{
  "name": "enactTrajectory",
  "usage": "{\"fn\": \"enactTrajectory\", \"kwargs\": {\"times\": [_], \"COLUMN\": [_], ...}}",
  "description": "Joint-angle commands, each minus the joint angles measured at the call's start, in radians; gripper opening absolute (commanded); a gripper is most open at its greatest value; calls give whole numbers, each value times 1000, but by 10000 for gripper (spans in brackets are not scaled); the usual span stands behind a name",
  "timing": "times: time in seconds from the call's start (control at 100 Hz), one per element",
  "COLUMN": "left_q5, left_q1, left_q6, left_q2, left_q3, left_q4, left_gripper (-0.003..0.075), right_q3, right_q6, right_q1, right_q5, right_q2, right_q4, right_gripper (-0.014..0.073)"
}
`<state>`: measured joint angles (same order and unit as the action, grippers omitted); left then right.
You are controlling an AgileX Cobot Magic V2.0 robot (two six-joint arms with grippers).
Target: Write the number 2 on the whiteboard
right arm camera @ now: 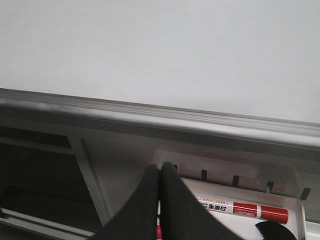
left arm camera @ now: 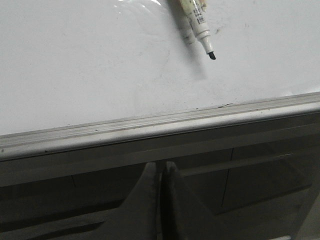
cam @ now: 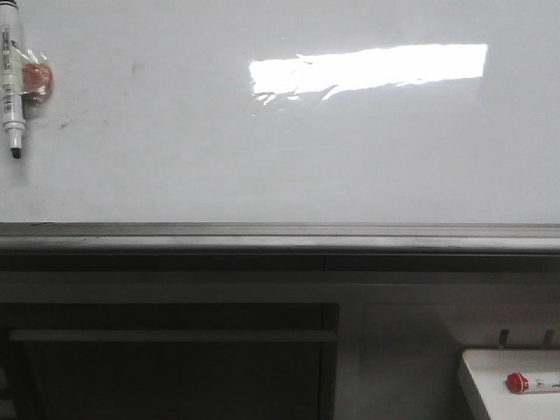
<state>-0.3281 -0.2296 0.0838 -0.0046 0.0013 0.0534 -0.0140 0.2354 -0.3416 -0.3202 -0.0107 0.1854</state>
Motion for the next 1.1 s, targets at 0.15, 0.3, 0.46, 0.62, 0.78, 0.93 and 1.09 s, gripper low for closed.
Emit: {"fn": "enactTrajectory", "kwargs": {"times": [0.15,0.3,0.46,0.62,0.78,0.93,1.09], "left_q5": [65,65,70,111,251,366,404], "left_q1": [3,3,3,3,3,3,3], "left_q6": [-9,-9,-9,-9,-9,-9,-9], "left_q2": [-27,-27,-27,-27,-27,-27,-27], "left_q3": [10,10,10,10,10,10,9], "left_q4": [10,-21,-88,-53,349,651,1026], "left_gripper": [-20,-20,-20,-20,-20,-20,-20], "right_q3": [-24,-24,-24,-24,-24,-24,-24], "right_q6": [-11,-11,-11,-9,-6,-4,-2], "right_q1": [-3,-3,-3,-3,-3,-3,-3], "right_q5": [21,21,53,212,393,409,477], "right_q2": [-21,-21,-21,-21,-21,-21,-21], "right_q4": [14,14,14,-20,-156,-253,-422], "right_gripper": [-51,-51,-51,-51,-51,-51,-51]}}
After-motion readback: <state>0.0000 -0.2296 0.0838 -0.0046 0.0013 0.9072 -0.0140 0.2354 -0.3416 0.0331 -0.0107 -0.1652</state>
